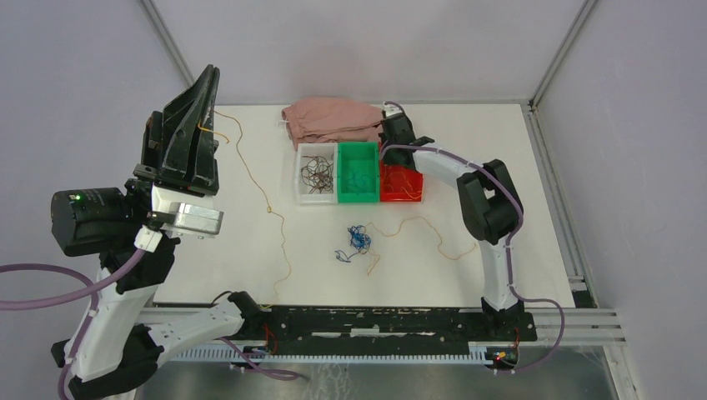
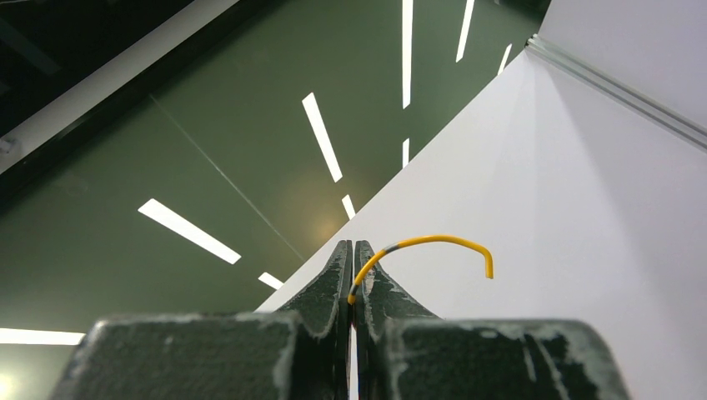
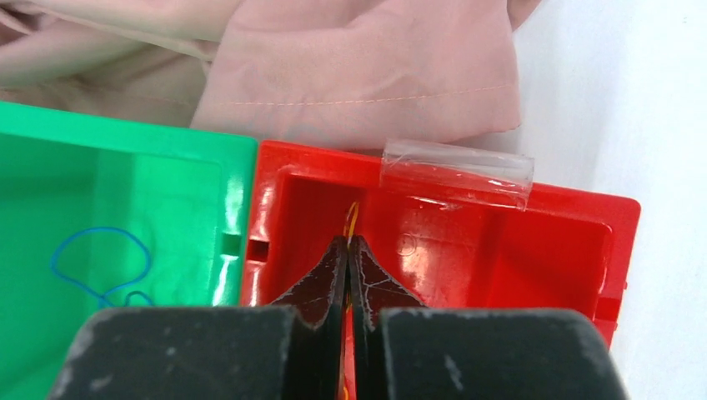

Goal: Untangle the cables
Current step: Place the cable in the bin.

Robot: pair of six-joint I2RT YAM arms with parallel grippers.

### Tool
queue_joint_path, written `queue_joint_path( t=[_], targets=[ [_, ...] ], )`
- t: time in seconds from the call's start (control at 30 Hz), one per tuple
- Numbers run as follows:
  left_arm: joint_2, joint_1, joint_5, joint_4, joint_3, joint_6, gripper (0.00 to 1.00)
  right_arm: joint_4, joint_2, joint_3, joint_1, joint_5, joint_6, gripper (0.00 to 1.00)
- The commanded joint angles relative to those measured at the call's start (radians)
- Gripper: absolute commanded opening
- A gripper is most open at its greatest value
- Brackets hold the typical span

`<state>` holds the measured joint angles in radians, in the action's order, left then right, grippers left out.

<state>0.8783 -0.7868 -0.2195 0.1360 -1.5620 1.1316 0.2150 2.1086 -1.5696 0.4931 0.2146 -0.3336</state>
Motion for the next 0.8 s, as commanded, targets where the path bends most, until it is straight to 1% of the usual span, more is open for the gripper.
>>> queue_joint_path(
  t=[0.0,0.07,0.2,0.27,0.47,0.6,0.7,0.77],
  targets=[
    [-0.001,0.002,-0.006,0.017,-0.004,0.008,0.03,0.069,0.026,-0.07,0.003,0.099,0.041,0.08],
    [-0.001,0.002,-0.006,0.017,-0.007,0.007,0.03,0.075,0.006,-0.06,0.003,0.119,0.045,0.23],
    [-0.001,0.002,-0.007,0.017,-0.005,0.007,0.03,0.045,-0.075,-0.009,0.003,0.119,0.047,0.46],
    [0.0,0.002,-0.009,0.017,-0.004,0.006,0.03,0.049,-0.114,-0.011,0.003,0.115,0.047,0.54],
    [0.004,0.002,-0.008,0.017,-0.012,0.002,0.03,0.101,-0.204,-0.028,0.003,0.112,0.045,0.68],
    [0.005,0.002,-0.003,0.015,-0.016,0.003,0.03,0.167,-0.258,-0.014,0.004,0.13,0.026,0.71],
    [0.006,0.002,-0.001,0.009,-0.016,-0.001,0.03,0.211,-0.323,0.051,-0.001,0.17,-0.019,0.73],
    [0.007,0.003,0.003,0.005,-0.014,-0.004,0.03,0.219,-0.383,0.124,-0.004,0.153,-0.051,0.76]
  ],
)
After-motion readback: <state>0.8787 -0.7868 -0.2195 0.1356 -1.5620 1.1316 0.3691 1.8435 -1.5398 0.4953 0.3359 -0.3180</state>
